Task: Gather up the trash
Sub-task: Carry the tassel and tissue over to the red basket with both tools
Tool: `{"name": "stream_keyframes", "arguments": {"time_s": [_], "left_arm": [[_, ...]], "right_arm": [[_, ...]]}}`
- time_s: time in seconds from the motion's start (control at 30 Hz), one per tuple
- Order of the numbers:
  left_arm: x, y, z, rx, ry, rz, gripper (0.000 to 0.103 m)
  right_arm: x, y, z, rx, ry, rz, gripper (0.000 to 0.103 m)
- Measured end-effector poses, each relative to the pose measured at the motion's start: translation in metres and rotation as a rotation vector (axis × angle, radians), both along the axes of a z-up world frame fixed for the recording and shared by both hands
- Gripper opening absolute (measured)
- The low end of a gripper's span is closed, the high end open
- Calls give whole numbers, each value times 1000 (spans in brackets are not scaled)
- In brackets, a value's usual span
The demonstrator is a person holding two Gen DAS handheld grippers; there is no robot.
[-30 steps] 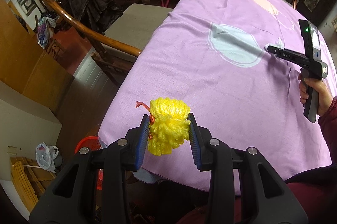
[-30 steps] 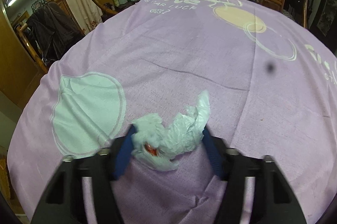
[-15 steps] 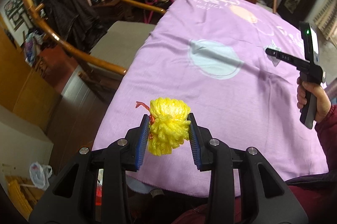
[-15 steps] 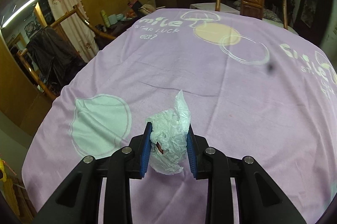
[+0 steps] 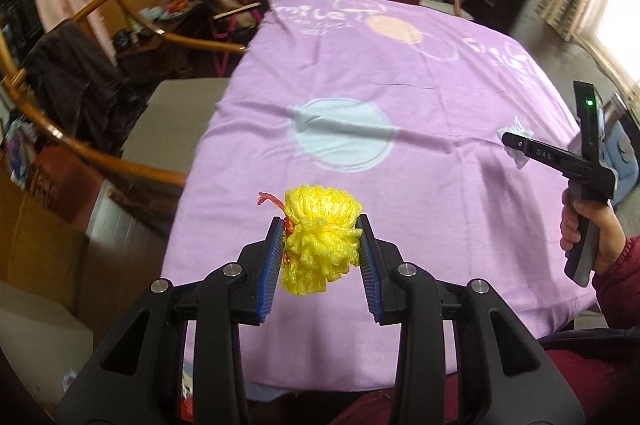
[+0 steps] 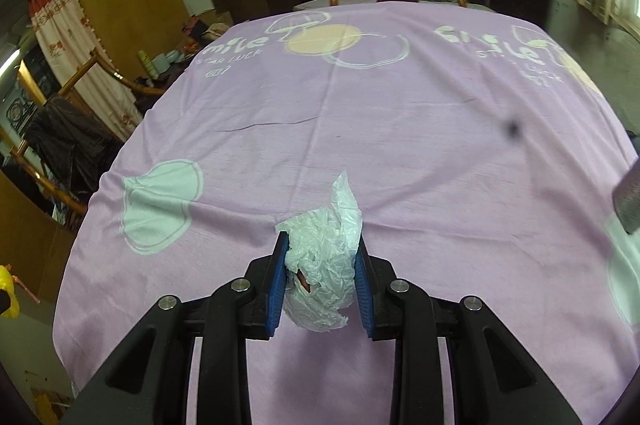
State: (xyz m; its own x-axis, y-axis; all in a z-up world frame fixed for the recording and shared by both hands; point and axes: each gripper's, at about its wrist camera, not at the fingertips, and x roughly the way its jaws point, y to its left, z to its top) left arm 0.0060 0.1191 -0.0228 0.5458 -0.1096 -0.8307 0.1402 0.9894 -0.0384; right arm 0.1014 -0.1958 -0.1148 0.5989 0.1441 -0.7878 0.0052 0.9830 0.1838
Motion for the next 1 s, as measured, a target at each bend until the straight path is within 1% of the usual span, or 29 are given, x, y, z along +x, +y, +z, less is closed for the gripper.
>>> {"name": "stream_keyframes", "arguments": {"time_s": [0.23,0.5,0.8,1.0], "left_arm": [[19,-26,2,-26,-22,-138,37],[31,-62,7,-48,-47,-294,37],[24,-104,23,-83,-100,-460,37],[12,-123,38,-104,-146,-555,37]], "right_arm": [[-43,-35,21,-21,-37,-128,31],[-107,-66,47,-47,-73,-277,31],[-176,-68,83,-92,-144,-366,31],[-219,-58,105,-113,-193,-415,31]]}}
